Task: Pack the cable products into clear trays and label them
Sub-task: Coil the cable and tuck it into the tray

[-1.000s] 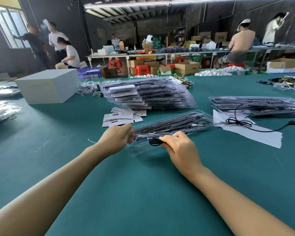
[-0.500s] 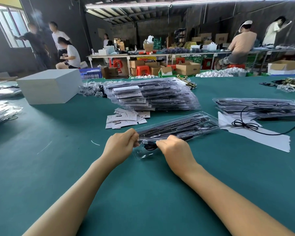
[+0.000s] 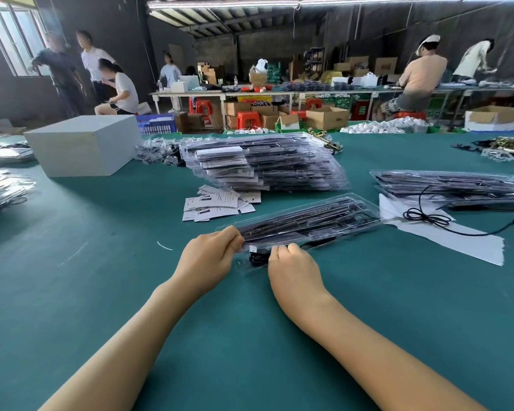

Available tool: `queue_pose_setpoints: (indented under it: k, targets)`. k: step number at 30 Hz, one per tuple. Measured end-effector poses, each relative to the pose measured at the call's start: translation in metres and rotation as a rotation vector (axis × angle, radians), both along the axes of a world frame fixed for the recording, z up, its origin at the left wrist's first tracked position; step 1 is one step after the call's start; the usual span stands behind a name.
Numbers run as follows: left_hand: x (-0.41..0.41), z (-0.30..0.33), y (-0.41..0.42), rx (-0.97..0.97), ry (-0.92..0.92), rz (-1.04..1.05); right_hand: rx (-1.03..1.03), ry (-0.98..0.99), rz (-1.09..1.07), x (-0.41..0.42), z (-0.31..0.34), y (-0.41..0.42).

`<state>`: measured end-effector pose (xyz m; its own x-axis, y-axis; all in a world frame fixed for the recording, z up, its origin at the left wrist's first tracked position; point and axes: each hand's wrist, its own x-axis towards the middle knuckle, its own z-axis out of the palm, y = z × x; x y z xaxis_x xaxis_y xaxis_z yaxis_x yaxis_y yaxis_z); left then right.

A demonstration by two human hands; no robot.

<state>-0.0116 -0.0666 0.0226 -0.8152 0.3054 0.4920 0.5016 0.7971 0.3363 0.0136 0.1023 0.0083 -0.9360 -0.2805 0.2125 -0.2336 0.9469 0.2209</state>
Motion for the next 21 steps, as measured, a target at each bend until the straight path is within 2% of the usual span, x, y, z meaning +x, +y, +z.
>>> queue_pose_setpoints:
  k: [4,6,8,10,12,15,21]
  targets:
    - [0.015,0.001,0.002,-0.204,0.193,-0.042,-0.035,-0.015,-0.049,0.008,0.003,-0.002]
    - [0.024,0.007,0.006,-0.234,0.341,-0.041,-0.052,0.045,-0.087,0.015,0.011,-0.001]
    - [0.033,0.011,0.017,-0.312,0.442,-0.030,-0.081,0.026,-0.064,0.014,0.010,0.002]
    - [0.046,0.012,0.037,-0.427,0.362,-0.004,-0.110,-0.087,0.000,0.008,0.005,0.002]
    - [0.057,0.009,0.057,-0.512,0.247,0.031,-0.112,-0.104,-0.007,0.006,0.009,0.003]
    - [0.066,0.001,0.071,-0.518,0.166,0.087,-0.146,-0.118,0.004,0.005,0.009,0.006]
    - [0.070,-0.006,0.079,-0.501,0.118,0.184,-0.189,-0.086,0.014,0.003,0.007,0.010]
